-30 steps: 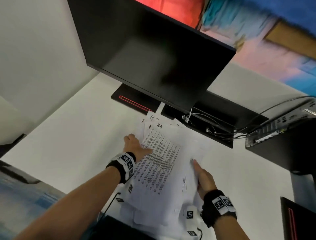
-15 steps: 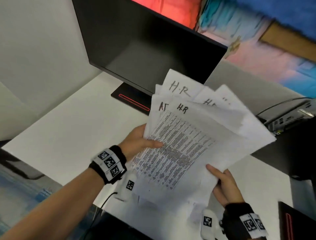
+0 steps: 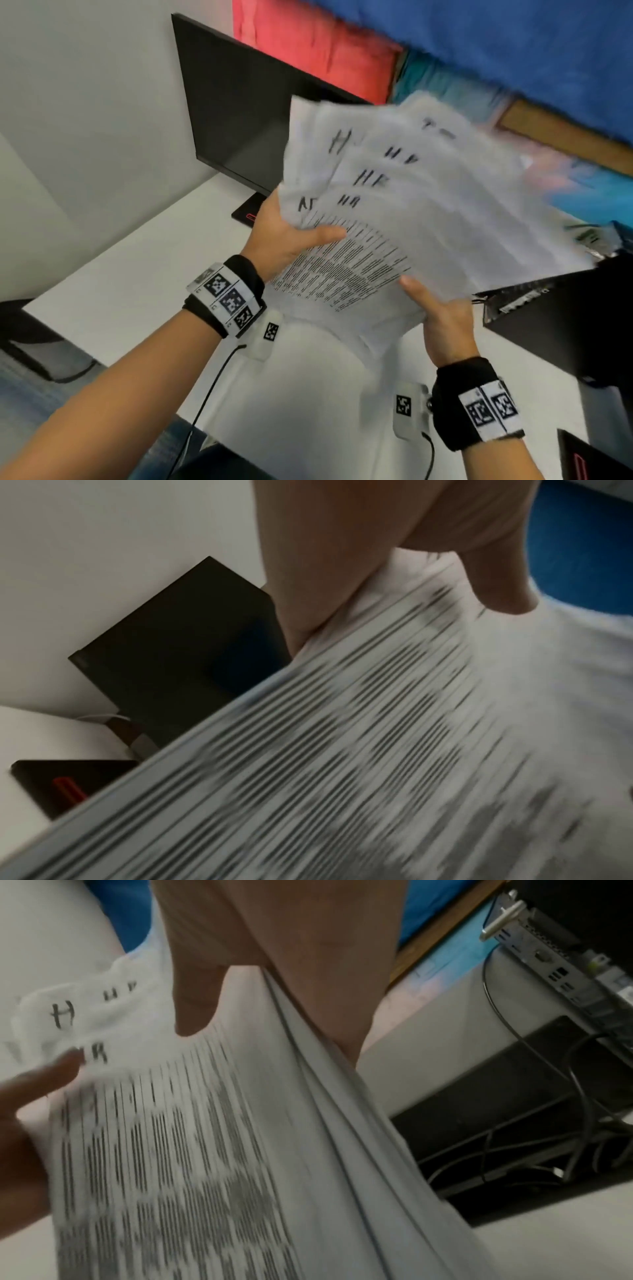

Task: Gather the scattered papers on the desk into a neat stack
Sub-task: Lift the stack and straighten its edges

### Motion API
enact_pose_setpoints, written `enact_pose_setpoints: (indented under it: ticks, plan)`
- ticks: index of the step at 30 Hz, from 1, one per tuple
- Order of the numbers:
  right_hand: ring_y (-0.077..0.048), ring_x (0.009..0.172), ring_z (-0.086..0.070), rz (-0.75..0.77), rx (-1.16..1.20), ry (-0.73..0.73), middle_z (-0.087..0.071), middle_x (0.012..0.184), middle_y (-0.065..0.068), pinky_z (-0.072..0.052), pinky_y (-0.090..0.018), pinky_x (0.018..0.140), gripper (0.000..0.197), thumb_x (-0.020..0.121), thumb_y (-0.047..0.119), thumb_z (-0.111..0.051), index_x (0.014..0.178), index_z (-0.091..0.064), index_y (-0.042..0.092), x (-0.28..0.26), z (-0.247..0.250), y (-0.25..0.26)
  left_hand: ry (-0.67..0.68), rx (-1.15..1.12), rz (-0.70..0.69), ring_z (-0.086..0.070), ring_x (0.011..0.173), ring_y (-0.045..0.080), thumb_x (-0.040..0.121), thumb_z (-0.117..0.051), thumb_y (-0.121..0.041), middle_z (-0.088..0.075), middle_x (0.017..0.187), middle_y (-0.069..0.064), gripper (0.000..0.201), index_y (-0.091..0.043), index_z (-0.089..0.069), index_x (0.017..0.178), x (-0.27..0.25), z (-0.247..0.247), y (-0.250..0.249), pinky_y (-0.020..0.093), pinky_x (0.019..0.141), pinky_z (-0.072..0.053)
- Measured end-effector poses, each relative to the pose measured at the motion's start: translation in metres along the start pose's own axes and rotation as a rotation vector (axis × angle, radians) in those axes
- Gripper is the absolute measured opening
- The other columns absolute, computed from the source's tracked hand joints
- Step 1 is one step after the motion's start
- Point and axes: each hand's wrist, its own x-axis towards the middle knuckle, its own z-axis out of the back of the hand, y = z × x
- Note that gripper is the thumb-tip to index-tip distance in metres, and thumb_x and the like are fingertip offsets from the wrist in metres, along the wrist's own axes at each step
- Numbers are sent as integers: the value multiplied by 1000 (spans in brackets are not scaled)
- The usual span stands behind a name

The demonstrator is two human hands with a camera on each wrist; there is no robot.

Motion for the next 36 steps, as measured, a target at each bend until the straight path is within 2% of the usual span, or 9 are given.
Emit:
enact_pose_setpoints:
  ticks: [3, 8, 13, 19, 23, 26, 32, 34, 36]
  plan:
    - [-17, 103, -73, -49, -56, 20, -76, 112, -5, -56, -22, 78, 54, 74, -2, -79, 126, -63, 5, 2, -1, -20, -29, 34, 20, -72, 105, 20, 67, -87, 6, -73, 113, 10, 63, 1, -58, 123, -1, -4, 13, 38, 89, -60]
    - [-10, 97, -74, -93, -35, -19, -78, 102, 9, -57, -21, 75, 46, 75, 2, -79, 112, -66, 25, 6, 2, -35, -150, 33, 63, -74, 97, 18, 67, -90, -2, -73, 108, 8, 62, -4, -56, 119, 2, 3, 32, 35, 81, -62]
    - [-13, 107, -70, -204, -115, 73, -75, 118, 0, -56, -22, 81, 60, 72, 6, -82, 127, -62, 16, 13, 6, -54, -10, 129, 193, -74, 100, 34, 78, -84, -13, -77, 108, 15, 39, -5, -72, 113, 4, 2, 52, 55, 90, -58]
    - [-23, 128, -53, -504, -213, -99, -53, 138, -1, -43, -38, 104, 130, 42, 49, -92, 152, -28, 22, -1, 33, -101, -95, -15, 151, -76, 99, 16, 84, -75, -6, -80, 102, 1, 25, -15, -74, 107, 13, 3, 32, 34, 83, -62]
    - [-29, 121, -64, -628, 266, -83, -68, 132, -8, -52, -47, 97, 108, 52, 37, -95, 145, -46, 14, -11, 36, -120, -136, -349, 284, -70, 114, 32, 80, -78, -12, -73, 123, 15, 51, -4, -64, 129, 19, 15, 41, 50, 96, -55]
    - [-28, 125, -62, -484, 518, -130, -63, 138, -12, -51, -44, 99, 68, 80, 18, -75, 143, -51, 14, -3, 30, -113, -52, -408, 338, -62, 126, 37, 85, -73, -16, -63, 136, 20, 60, -4, -54, 141, 13, 19, 62, 56, 103, -48]
    - [-27, 106, -72, -338, 228, -277, -74, 118, -12, -60, -40, 82, 42, 86, 8, -71, 127, -64, 11, 11, 51, -77, 23, -276, 473, -73, 104, 33, 58, -88, -53, -68, 126, 25, 83, -6, -69, 124, 21, 84, 64, 48, 94, -58]
    - [-20, 98, -75, -262, 159, -241, -77, 112, -7, -60, -30, 76, 36, 87, 2, -68, 121, -67, 13, 14, 49, -56, 104, -35, 520, -73, 104, 33, 53, -92, -49, -72, 122, 21, 88, -4, -67, 125, 28, 96, 63, 50, 98, -54]
    - [-14, 95, -75, -168, 105, -180, -79, 105, -1, -58, -25, 75, 33, 88, -5, -64, 114, -69, 15, 17, 42, -39, 95, 118, 463, -75, 103, 26, 65, -92, -27, -77, 115, 11, 66, -6, -69, 123, 32, 90, 63, 47, 98, -56]
